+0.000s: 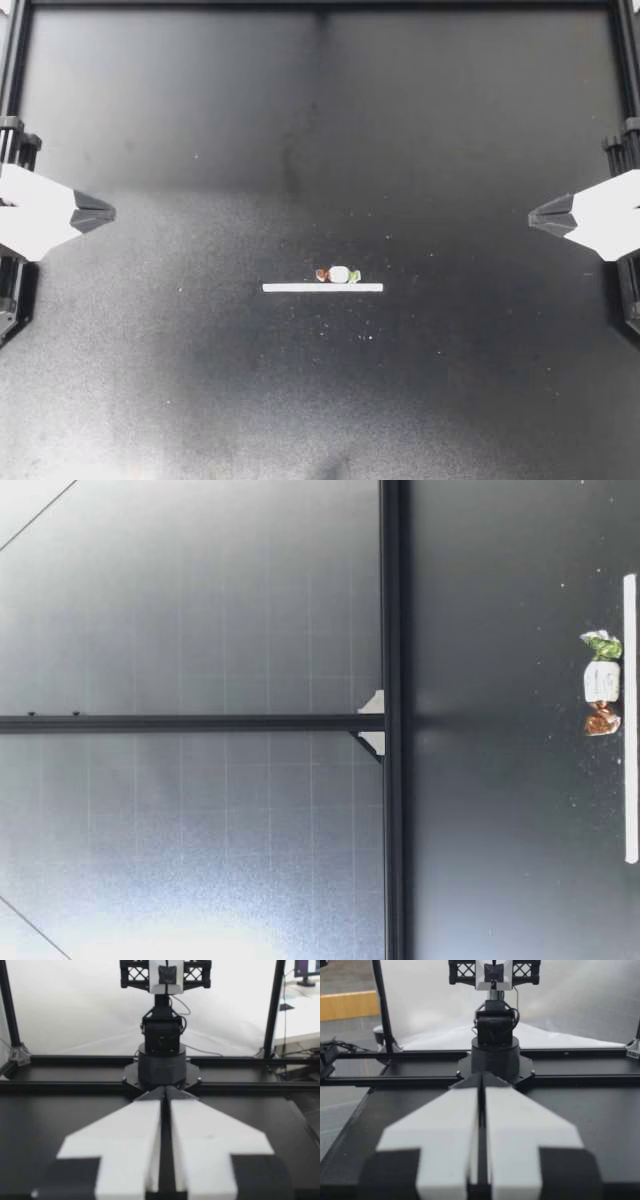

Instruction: Pick up the candy and unwrap it.

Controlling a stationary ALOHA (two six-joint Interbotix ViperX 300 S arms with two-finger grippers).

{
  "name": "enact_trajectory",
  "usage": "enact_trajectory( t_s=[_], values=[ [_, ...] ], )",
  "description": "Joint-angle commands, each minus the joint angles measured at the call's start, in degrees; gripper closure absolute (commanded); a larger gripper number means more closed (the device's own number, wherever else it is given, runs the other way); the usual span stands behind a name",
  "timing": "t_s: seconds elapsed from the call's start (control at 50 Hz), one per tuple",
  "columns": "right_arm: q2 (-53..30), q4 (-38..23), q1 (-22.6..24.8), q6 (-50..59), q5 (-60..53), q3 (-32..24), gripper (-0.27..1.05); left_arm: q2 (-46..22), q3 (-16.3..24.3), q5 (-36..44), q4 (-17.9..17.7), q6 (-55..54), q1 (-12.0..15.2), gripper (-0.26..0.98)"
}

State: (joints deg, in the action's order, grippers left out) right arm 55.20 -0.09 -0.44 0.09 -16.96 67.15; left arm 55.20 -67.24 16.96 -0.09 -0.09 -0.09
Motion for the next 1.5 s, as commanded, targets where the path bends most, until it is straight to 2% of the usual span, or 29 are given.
enact_trajectory(
  t_s=[0.0,0.14,0.26,0.44,0.74,0.92,1.12,1.22,1.48],
  values=[
    [-0.44,0.0,0.09,0.35,-0.18,-0.53,0.86,-0.79,0.18,1.05,-0.09,0.79,-0.7,0.8],
    [-1.85,0.0,0.09,1.93,-0.09,-0.97,0.9,-0.88,0.0,2.46,-0.09,0.97,-0.7,0.8],
    [-6.59,0.09,-1.05,2.81,0.62,-3.25,0.89,-0.88,-0.44,4.31,-0.09,1.14,-0.7,0.8],
    [-20.13,0.18,-4.39,3.96,10.11,-10.37,0.89,-1.14,-1.67,6.06,-0.18,1.14,-0.62,0.8],
    [-41.84,0.09,-4.83,4.48,25.05,-21.97,0.85,-3.52,-2.37,7.29,-0.26,0.53,-0.62,0.8],
    [-49.39,0.0,-4.83,4.39,28.56,-26.37,0.72,-4.04,-2.46,7.29,-0.26,0.62,-0.62,0.8],
    [-54.93,0.0,-4.83,4.57,28.92,-28.21,0.39,-4.31,-2.81,7.29,-0.26,0.62,-0.7,0.8],
    [-57.3,0.0,-4.83,4.66,29.0,-28.74,0.28,-4.31,-2.9,7.29,-0.26,0.7,-0.62,0.8],
    [-62.31,0.0,-4.83,6.24,31.03,-31.55,0.28,-4.31,-3.34,7.29,-0.18,0.97,-0.7,0.8]
  ],
)
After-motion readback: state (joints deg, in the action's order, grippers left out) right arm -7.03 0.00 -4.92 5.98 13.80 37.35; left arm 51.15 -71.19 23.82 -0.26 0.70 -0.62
